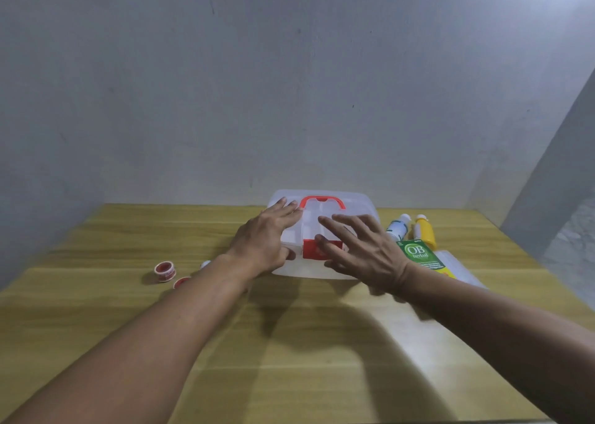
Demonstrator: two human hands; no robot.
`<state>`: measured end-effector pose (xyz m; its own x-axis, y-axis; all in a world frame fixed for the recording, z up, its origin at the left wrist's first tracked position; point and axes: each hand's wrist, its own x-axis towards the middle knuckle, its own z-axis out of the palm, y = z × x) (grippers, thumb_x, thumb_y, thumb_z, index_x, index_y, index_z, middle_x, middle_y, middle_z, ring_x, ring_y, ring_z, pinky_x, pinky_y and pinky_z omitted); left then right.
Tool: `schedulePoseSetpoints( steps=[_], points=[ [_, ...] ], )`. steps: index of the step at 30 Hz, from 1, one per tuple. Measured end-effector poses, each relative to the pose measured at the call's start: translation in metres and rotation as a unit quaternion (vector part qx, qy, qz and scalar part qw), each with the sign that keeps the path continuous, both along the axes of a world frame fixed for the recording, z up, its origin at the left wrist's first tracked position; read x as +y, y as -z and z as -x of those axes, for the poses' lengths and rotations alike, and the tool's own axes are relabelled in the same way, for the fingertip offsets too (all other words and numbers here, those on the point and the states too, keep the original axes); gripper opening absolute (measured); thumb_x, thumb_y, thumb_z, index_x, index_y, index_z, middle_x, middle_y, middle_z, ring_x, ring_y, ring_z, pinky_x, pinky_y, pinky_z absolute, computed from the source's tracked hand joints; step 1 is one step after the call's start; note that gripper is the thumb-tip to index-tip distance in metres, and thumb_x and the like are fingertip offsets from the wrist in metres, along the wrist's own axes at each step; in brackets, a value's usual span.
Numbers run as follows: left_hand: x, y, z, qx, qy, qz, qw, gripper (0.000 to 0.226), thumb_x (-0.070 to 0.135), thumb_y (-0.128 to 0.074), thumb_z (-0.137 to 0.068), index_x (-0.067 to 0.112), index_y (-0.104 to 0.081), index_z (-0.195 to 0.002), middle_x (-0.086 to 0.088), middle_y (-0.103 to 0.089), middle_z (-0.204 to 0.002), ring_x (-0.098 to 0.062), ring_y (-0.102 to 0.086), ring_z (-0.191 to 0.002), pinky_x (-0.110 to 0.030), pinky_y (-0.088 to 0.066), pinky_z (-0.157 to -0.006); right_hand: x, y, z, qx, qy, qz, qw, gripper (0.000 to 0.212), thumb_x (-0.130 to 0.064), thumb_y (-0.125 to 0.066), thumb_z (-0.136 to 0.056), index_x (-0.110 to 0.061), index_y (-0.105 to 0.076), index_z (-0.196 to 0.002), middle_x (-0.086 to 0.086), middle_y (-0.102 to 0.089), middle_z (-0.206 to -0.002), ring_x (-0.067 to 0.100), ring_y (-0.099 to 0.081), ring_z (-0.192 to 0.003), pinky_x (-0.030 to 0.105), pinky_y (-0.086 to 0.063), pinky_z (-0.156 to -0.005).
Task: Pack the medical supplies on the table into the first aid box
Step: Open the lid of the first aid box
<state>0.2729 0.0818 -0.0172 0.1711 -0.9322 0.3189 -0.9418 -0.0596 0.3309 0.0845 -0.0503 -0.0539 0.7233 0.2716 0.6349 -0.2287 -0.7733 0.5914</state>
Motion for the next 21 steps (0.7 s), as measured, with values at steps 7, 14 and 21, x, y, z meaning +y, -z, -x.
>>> schedulePoseSetpoints(
  steps=[7, 14, 21],
  points=[
    [-0.007, 0.005, -0.006, 0.026, 0.011, 0.034, 0.999, 0.083, 0.019, -0.083, -0.071, 0.025, -0.043, -0.143, 0.015, -0.034, -0.154, 0.000, -0.018, -0.145, -0.024, -0.028, -0.113, -0.001, -0.006, -0.006, 0.008, -0.031, 0.043, 0.999, 0.035, -0.025, -0.062, -0.087, -0.004, -0.054, -0.113, 0.027, -0.069, -0.109, 0.039, -0.068, -0.088, 0.041, -0.050, -0.067],
    [-0.009, 0.002, -0.008, 0.026, 0.024, 0.012, 0.999, 0.094, 0.019, -0.083, -0.070, 0.024, -0.032, -0.149, 0.015, -0.024, -0.158, 0.000, -0.008, -0.147, -0.025, -0.024, -0.117, 0.001, -0.007, -0.005, -0.003, 0.000, -0.002, 1.000, 0.035, -0.031, -0.064, -0.087, -0.004, -0.067, -0.110, 0.024, -0.069, -0.113, 0.040, -0.068, -0.095, 0.042, -0.050, -0.068],
    [-0.010, 0.000, 0.001, 0.133, 0.002, 0.020, 0.991, 0.125, 0.037, -0.087, -0.064, 0.023, -0.002, -0.154, 0.010, 0.007, -0.162, -0.003, 0.009, -0.147, -0.032, -0.009, -0.123, 0.003, -0.018, 0.005, 0.007, 0.041, 0.001, 0.999, 0.033, -0.024, -0.058, -0.094, -0.001, -0.066, -0.117, 0.023, -0.064, -0.123, 0.041, -0.062, -0.113, 0.051, -0.052, -0.085]
  ],
)
